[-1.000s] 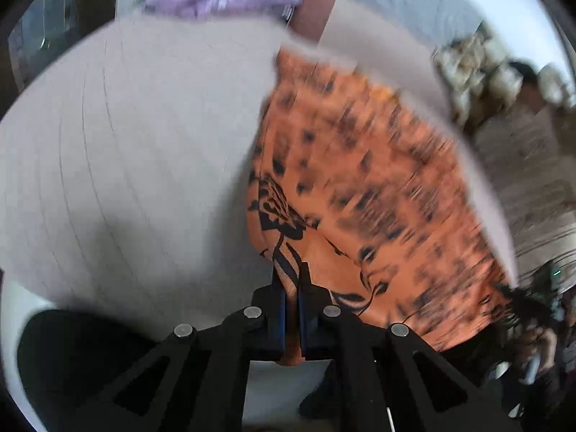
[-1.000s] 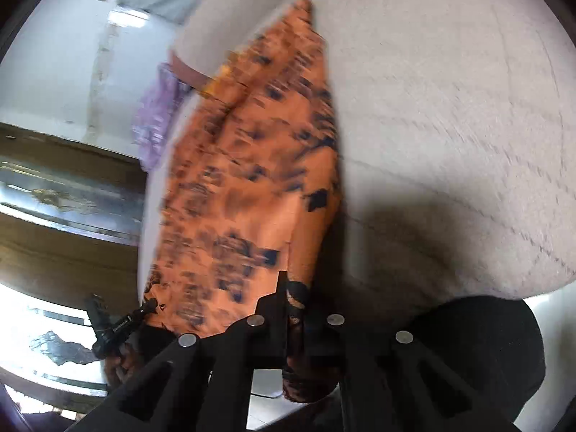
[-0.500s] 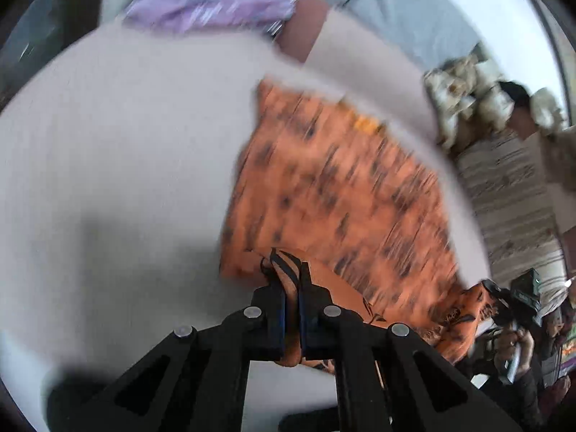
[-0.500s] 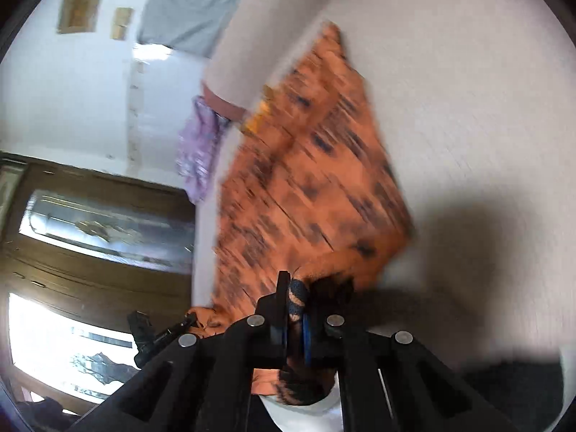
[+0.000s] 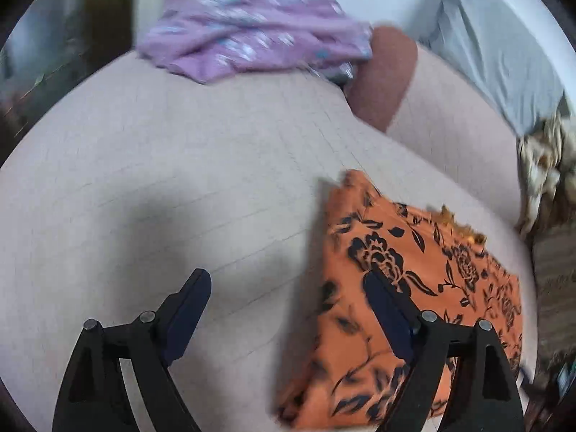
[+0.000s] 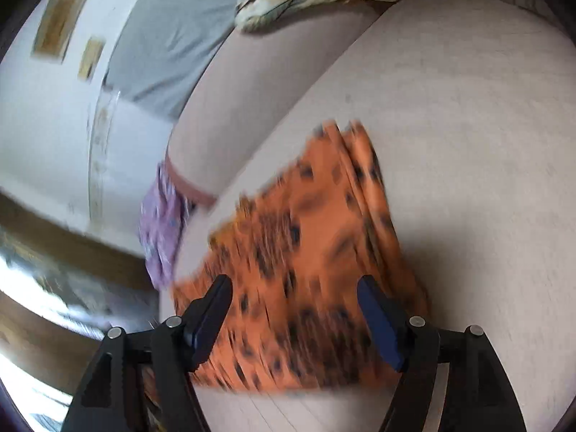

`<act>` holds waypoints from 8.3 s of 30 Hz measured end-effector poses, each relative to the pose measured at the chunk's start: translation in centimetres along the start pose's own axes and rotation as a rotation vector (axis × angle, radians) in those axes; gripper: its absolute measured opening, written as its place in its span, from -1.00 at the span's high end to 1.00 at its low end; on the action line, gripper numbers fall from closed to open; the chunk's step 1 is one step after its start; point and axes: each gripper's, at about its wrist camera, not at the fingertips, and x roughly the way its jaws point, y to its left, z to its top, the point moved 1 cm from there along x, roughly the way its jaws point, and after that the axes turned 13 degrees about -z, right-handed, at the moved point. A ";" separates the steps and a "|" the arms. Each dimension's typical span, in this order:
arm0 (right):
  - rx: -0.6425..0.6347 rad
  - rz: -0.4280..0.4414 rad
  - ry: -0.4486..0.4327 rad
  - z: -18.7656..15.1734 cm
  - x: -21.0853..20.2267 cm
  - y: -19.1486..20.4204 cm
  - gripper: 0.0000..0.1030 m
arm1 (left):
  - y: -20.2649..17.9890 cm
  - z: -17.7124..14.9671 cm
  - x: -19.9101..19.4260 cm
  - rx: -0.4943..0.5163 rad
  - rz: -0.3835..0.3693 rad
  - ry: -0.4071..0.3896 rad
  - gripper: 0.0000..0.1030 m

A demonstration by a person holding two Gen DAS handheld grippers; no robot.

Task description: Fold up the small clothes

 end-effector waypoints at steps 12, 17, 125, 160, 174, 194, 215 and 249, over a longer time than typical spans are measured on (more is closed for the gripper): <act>0.246 -0.012 0.078 -6.1 1.8 -2.0 -0.49 | -2.6 -9.9 1.0 -0.064 -0.034 0.088 -0.72; 0.404 -0.039 -0.019 -5.2 2.8 -1.6 -0.48 | -3.7 -8.4 3.1 -0.046 0.031 0.056 -0.38; 0.171 -0.087 0.024 -12.8 -8.8 -4.4 -0.76 | -10.7 -18.1 -3.7 0.298 0.110 0.189 -0.67; -0.274 -0.255 0.101 0.2 0.6 2.5 0.67 | -12.0 -18.9 1.6 0.395 0.086 0.157 -0.92; -0.327 -0.312 -0.124 -3.5 -6.2 7.1 -0.61 | -5.8 -15.0 -5.9 0.196 0.057 0.020 -0.93; -0.397 -0.182 0.104 -10.4 -0.5 5.9 -0.55 | -0.7 -0.6 5.9 0.208 0.133 0.168 0.20; 0.053 -0.161 -0.009 -1.1 -1.8 0.3 -0.53 | -8.6 -12.9 -5.2 0.350 0.015 0.101 -0.44; 0.091 -0.123 0.005 -13.1 -10.4 -3.1 -0.64 | -10.8 -17.2 -4.7 0.321 0.062 0.151 -0.57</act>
